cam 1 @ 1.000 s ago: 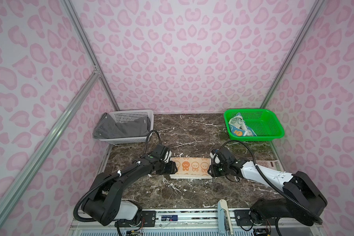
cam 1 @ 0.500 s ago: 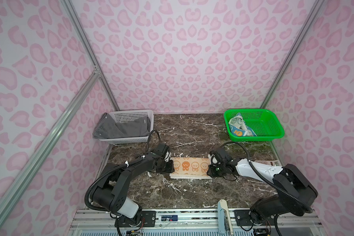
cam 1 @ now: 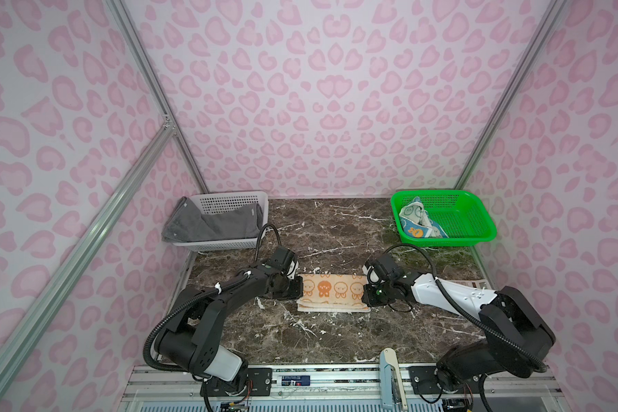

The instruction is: Fold and stack the towels

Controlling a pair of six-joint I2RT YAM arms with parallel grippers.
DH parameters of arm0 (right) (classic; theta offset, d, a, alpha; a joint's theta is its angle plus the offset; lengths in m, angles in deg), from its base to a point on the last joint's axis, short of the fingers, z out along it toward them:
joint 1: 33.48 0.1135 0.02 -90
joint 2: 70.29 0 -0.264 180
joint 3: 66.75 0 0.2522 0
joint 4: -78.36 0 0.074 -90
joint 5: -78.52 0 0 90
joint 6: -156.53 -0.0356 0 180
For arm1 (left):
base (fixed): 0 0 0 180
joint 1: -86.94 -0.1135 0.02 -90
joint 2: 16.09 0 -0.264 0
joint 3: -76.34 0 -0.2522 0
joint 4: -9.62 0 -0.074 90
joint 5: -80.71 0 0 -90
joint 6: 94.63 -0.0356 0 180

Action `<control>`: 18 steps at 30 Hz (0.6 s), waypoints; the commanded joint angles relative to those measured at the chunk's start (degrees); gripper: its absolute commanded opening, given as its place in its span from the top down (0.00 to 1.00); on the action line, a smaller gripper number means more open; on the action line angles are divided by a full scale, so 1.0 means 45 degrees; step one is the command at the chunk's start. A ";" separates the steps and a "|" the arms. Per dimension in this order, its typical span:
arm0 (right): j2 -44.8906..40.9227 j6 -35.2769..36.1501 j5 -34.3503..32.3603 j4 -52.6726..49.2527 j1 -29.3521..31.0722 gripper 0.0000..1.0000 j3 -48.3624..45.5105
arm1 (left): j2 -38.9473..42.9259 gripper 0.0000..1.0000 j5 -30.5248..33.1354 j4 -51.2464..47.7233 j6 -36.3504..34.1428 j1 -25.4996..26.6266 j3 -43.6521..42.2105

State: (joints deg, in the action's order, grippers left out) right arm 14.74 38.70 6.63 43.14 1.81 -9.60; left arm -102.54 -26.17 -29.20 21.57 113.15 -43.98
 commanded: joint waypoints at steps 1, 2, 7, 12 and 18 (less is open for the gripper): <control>-0.0070 0.0149 -0.0186 -0.0283 0.0058 0.84 0.0104 | 0.0205 0.82 -0.0056 -0.0230 -0.0117 -0.0011 0.0129; -0.0059 0.0174 -0.0195 -0.0337 0.0069 0.81 0.0121 | 0.0171 0.80 -0.0076 -0.0264 -0.0137 -0.0024 0.0115; -0.0031 0.0191 -0.0274 -0.0408 0.0123 0.76 0.0162 | -0.0012 0.71 -0.0069 -0.0239 -0.0176 -0.0017 0.0051; -0.0073 0.0295 -0.0465 -0.0603 0.0183 0.76 0.0336 | 0.0064 0.73 -0.0010 -0.0271 -0.0177 -0.0014 0.0229; 0.0105 0.0307 -0.0306 -0.0435 0.0202 0.87 0.0371 | 0.0058 0.76 -0.0009 -0.0383 -0.0235 -0.0025 0.0486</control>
State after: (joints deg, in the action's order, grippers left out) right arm 14.59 39.42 5.23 41.09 2.51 -8.15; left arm -102.43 -26.17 -29.92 21.11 113.13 -42.80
